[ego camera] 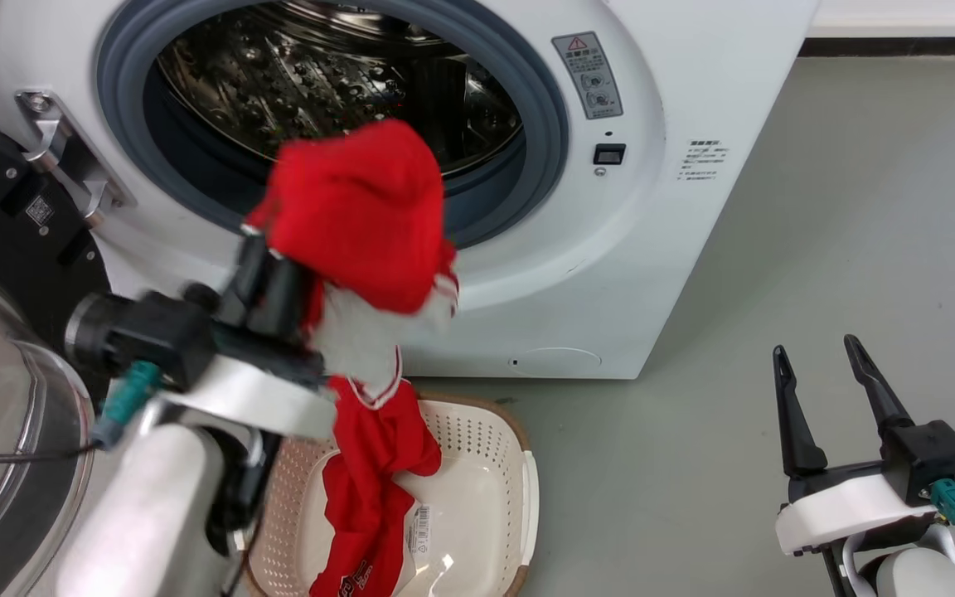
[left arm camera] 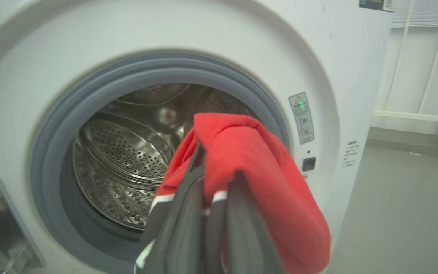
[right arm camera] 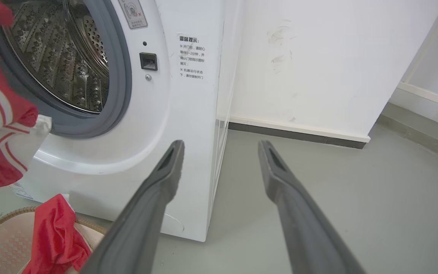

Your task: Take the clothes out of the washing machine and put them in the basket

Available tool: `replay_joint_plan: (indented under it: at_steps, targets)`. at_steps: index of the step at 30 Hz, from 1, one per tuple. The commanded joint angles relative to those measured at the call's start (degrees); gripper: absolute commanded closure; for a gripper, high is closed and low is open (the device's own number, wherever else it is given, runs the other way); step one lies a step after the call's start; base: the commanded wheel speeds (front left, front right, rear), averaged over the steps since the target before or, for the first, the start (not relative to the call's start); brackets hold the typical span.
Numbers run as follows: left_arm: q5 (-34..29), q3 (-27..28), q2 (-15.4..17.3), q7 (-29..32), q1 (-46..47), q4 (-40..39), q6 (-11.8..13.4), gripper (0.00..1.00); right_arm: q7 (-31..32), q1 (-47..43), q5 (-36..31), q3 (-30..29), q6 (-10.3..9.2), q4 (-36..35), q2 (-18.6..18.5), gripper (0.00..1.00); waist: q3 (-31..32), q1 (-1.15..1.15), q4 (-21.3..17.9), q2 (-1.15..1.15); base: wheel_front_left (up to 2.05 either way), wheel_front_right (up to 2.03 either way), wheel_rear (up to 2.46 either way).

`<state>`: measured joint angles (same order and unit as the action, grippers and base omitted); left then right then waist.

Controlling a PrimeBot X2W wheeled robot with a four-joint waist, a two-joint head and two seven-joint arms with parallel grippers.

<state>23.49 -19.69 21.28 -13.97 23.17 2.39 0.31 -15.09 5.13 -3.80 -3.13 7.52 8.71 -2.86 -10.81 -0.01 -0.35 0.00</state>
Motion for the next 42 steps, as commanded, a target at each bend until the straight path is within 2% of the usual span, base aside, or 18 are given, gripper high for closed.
replay_joint_plan:
  at_steps: [1,9,15,22,34,42]
  targets:
    - [-0.5,-0.5,0.0,0.1,-0.8,-0.1,-0.4,1.00,-0.1,-0.5,-0.4,0.0,-0.06,-0.1,0.0,0.00,-0.3,0.01,0.2,0.00,0.00,0.00,0.00]
    - [-0.7,-6.7,-1.6,1.2,-5.0,2.8,-3.1,1.00,-0.1,1.0,-1.1,-0.2,-0.06,-0.4,0.0,0.00,-3.6,0.01,0.0,0.00,0.00,0.00,0.00]
    - [-1.2,-10.8,-3.0,3.5,-4.9,8.8,-4.6,1.00,-0.1,2.4,-0.2,-0.3,-0.06,-1.1,0.0,0.00,-7.0,0.01,-1.2,0.00,0.00,0.00,0.00]
    - [-2.4,-14.7,-4.3,4.9,-1.2,22.6,-5.9,1.00,-0.1,4.1,0.0,0.2,-0.06,-1.9,0.0,0.00,-13.1,0.01,-3.6,0.00,0.00,0.00,0.00]
    - [-4.7,-16.9,-7.4,0.9,12.9,49.5,-6.9,1.00,-0.1,7.7,1.3,1.6,-0.07,-4.7,0.0,0.00,-27.3,0.01,-10.1,0.00,0.00,0.00,0.00]
    - [-5.7,-17.4,-6.6,-0.7,20.2,60.5,-7.2,1.00,-0.1,9.1,4.0,3.0,-0.06,-7.1,0.0,0.00,-34.0,0.01,-14.1,0.00,0.00,0.00,0.00]
